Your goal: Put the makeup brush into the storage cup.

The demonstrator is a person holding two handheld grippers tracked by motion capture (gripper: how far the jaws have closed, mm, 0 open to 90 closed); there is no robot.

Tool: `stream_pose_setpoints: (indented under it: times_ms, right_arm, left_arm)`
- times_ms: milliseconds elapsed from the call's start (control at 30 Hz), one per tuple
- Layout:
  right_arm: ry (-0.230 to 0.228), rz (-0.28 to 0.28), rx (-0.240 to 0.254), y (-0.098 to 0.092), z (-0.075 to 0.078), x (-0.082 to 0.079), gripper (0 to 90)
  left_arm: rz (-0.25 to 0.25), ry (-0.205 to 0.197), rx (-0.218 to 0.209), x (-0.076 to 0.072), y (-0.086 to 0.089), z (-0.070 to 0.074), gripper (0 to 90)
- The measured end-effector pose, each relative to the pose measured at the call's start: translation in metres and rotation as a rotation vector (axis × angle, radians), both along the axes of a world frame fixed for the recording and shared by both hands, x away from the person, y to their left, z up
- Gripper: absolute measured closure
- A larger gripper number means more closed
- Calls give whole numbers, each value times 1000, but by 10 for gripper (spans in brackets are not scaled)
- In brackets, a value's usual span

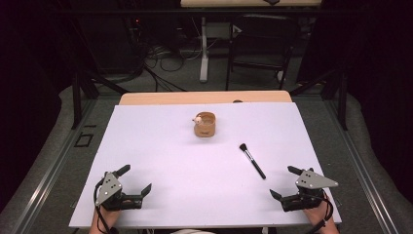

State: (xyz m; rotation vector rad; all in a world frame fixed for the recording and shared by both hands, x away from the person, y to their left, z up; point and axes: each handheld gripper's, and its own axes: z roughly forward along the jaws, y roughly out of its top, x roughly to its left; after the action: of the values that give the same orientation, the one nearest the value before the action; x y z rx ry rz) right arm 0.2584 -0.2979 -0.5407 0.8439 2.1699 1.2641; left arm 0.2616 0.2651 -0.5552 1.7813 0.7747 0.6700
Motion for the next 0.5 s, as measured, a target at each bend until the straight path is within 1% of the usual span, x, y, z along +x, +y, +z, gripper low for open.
stream_pose_setpoints:
  times_ms: [200, 267, 300, 333, 400, 500]
  right_arm:
    - [14, -2, -5, 1, 0, 3, 0]
    - [19, -7, -5, 1, 0, 4, 0]
    - [28, -12, -13, 2, 3, 4, 0]
    - [20, -17, -14, 3, 3, 4, 0]
    - [18, -22, -16, 5, 5, 4, 0]
    - [23, -28, -17, 6, 6, 5, 0]
  left_arm:
    - [10, 3, -4, 0, 0, 0, 0]
    - [6, 5, 4, 0, 0, -1, 0]
    - [3, 2, 0, 0, 0, 0, 0]
    - [1, 2, 2, 0, -1, 0, 0]
    - [-2, 5, 2, 0, -1, -1, 0]
    - [-1, 4, 2, 0, -1, -1, 0]
